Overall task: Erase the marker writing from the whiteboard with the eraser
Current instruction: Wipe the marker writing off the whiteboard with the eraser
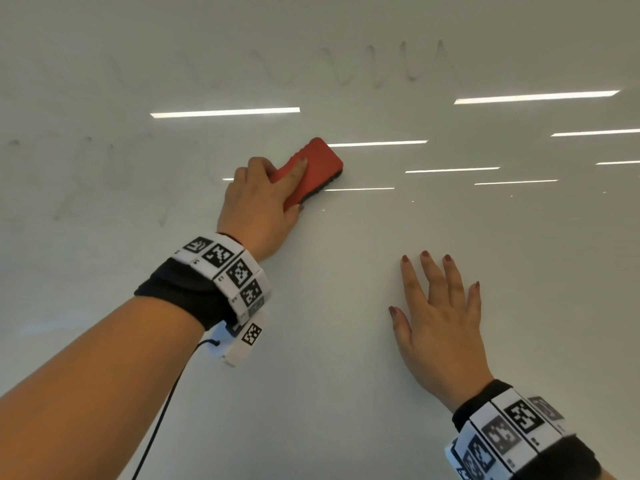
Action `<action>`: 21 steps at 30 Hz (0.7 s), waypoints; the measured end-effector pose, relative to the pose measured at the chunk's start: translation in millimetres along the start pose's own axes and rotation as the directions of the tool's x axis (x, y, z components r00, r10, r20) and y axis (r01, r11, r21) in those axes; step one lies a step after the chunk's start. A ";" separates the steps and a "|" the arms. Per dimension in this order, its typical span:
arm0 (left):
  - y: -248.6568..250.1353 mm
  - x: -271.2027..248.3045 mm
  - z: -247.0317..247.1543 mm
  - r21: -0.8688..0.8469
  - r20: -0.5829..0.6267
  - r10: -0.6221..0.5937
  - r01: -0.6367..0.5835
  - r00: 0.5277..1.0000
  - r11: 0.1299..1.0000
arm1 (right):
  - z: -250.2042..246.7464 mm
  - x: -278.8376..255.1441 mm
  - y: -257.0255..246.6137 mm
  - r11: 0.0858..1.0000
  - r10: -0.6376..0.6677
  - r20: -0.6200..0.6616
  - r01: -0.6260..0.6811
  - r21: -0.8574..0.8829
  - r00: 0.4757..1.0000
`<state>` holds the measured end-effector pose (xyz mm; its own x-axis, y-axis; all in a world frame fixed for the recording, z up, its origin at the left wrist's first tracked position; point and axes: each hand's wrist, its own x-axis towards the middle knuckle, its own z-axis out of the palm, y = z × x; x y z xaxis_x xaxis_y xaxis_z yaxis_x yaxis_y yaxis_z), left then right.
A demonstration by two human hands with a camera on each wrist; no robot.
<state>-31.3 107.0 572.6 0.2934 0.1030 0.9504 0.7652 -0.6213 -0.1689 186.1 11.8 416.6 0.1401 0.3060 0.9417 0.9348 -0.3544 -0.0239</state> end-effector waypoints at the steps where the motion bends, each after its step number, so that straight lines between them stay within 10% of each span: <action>1: 3.6 -7.9 2.1 0.001 0.005 0.022 -0.022 1.000 1.000 | -0.1 -0.2 -0.2 1.000 0.001 0.003 -0.001 0.004 1.000; 8: 7.8 -16.8 6.7 0.044 0.017 0.139 -0.139 0.990 0.989 | -3.2 1.6 -10.2 0.999 0.010 0.003 -0.010 0.050 1.000; 21: -42.0 56.7 -23.7 0.042 0.009 -0.136 0.136 0.991 0.990 | 1.0 2.4 -34.6 0.992 -0.122 0.001 0.122 0.034 0.993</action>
<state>-60.3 120.5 639.8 0.1915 0.1938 0.9622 0.8214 -0.5682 -0.0490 154.4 25.7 419.4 0.0255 0.3475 0.9373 0.9556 -0.2839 0.0793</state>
